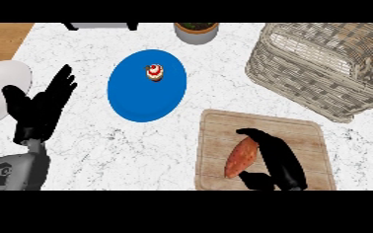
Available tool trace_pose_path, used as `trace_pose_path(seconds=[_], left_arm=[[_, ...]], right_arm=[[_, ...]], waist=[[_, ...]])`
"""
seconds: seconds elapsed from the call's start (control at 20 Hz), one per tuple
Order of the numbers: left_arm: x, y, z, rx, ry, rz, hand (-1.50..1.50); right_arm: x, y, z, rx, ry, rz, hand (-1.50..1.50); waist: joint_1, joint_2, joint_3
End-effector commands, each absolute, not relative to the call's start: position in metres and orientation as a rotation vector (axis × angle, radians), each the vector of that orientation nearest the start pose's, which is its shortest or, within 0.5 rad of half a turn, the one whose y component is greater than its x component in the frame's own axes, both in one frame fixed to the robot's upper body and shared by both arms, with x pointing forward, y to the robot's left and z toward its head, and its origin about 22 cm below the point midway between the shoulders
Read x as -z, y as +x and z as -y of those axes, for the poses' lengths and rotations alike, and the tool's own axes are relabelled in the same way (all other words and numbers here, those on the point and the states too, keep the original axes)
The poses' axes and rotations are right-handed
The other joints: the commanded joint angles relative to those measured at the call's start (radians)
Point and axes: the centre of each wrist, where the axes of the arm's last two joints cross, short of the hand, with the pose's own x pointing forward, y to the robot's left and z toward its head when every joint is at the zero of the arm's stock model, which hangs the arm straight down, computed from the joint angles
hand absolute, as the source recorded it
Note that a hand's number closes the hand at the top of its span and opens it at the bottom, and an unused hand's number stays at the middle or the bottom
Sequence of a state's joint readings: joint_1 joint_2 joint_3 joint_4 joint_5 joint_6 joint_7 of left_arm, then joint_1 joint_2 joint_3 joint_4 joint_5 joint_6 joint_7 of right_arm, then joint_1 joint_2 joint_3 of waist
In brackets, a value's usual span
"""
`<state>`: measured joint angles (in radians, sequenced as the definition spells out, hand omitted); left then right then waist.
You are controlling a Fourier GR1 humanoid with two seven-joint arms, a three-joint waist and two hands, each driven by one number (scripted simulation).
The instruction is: Pick the sweet potato from the cutting board and place it in the basket
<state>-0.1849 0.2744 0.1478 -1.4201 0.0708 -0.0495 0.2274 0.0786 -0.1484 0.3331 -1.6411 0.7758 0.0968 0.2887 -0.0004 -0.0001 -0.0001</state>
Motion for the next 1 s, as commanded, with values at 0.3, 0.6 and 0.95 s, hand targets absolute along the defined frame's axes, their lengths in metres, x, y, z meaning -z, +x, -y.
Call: trace_pose_path(seconds=[0.3, 0.6, 0.95], left_arm=[[-0.038, 0.283, -0.319, 0.068, 0.215, 1.390, 0.00], [-0.046, 0.294, -0.310, 0.092, 0.191, 1.390, 0.00], [-0.035, 0.302, -0.302, 0.120, 0.154, 1.388, 0.00]], right_arm=[[0.016, 0.219, 0.165, -1.010, -0.533, 1.224, 1.50], [0.003, 0.228, 0.078, -0.977, -0.643, 1.195, 1.50], [0.005, 0.239, 0.018, -0.941, -0.710, 1.134, 1.50]], waist=[[0.001, 0.000, 0.000], [0.025, 0.002, 0.000], [0.049, 0.008, 0.001]])
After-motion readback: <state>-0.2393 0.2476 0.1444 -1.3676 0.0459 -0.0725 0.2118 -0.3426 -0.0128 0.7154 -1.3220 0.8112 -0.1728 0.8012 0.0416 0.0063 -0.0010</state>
